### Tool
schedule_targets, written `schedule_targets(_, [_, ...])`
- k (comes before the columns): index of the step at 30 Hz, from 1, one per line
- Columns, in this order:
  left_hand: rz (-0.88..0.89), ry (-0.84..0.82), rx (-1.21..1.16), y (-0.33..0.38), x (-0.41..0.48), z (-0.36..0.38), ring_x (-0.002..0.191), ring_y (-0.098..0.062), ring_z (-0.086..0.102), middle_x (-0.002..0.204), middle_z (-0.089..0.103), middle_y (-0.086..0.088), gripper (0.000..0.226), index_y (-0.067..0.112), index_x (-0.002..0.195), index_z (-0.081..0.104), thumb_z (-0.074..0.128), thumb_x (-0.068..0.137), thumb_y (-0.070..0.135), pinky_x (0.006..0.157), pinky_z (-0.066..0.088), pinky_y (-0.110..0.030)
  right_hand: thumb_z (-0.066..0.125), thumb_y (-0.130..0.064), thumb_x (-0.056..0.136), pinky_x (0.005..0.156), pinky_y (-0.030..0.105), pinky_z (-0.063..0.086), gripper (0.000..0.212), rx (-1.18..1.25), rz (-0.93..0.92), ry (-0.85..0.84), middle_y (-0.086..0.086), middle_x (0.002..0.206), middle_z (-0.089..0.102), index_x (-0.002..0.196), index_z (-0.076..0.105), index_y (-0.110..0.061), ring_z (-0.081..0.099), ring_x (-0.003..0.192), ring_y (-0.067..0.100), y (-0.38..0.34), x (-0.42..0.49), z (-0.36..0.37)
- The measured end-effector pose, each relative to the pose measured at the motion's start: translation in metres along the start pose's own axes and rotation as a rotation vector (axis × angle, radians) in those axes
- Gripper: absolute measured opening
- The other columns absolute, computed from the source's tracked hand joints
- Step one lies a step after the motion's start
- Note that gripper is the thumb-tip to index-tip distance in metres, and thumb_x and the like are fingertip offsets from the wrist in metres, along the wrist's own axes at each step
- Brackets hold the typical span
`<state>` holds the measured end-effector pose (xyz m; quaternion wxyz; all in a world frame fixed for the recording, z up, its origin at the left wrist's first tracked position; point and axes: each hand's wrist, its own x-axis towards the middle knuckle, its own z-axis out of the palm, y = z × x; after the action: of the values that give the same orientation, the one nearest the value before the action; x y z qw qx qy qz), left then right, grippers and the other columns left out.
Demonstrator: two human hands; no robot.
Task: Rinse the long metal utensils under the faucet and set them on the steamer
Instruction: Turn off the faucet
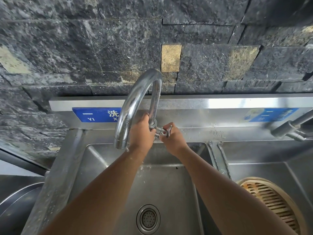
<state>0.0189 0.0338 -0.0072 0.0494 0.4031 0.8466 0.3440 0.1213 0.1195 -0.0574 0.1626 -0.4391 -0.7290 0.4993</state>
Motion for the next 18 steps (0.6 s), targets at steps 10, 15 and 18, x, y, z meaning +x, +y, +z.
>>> schedule_targets(10, [-0.006,-0.016,0.010,0.0036,-0.0012,-0.0036,0.087,-0.027,0.066,0.097,0.069,-0.007,0.032,0.011,0.103,0.055,0.076,0.079,0.011,0.074,0.056,-0.044,0.062,-0.014,0.089,0.054,0.021,0.035,0.024,-0.012,0.013,-0.006,0.012,0.106,0.058,0.106,0.047,-0.022,0.051,0.078,0.021,-0.0030,-0.0001,-0.0004])
schedule_targets(15, [-0.010,-0.019,-0.032,0.0046,-0.0020,-0.0052,0.082,-0.022,0.066,0.091,0.069,-0.004,0.028,0.013,0.101,0.056,0.075,0.082,0.018,0.071,0.057,-0.039,0.063,-0.013,0.089,0.058,0.023,0.037,0.025,-0.009,0.013,-0.004,0.012,0.107,0.059,0.107,0.048,-0.022,0.052,0.081,0.020,-0.0031,-0.0004,-0.0003])
schedule_targets(18, [-0.008,-0.004,-0.043,0.0043,-0.0017,-0.0054,0.079,-0.022,0.066,0.087,0.068,-0.004,0.024,0.013,0.097,0.057,0.074,0.082,0.019,0.068,0.057,-0.040,0.064,-0.012,0.089,0.066,0.027,0.039,0.025,-0.003,0.014,-0.004,0.013,0.108,0.060,0.107,0.048,-0.021,0.052,0.083,0.021,-0.0023,-0.0009,-0.0001])
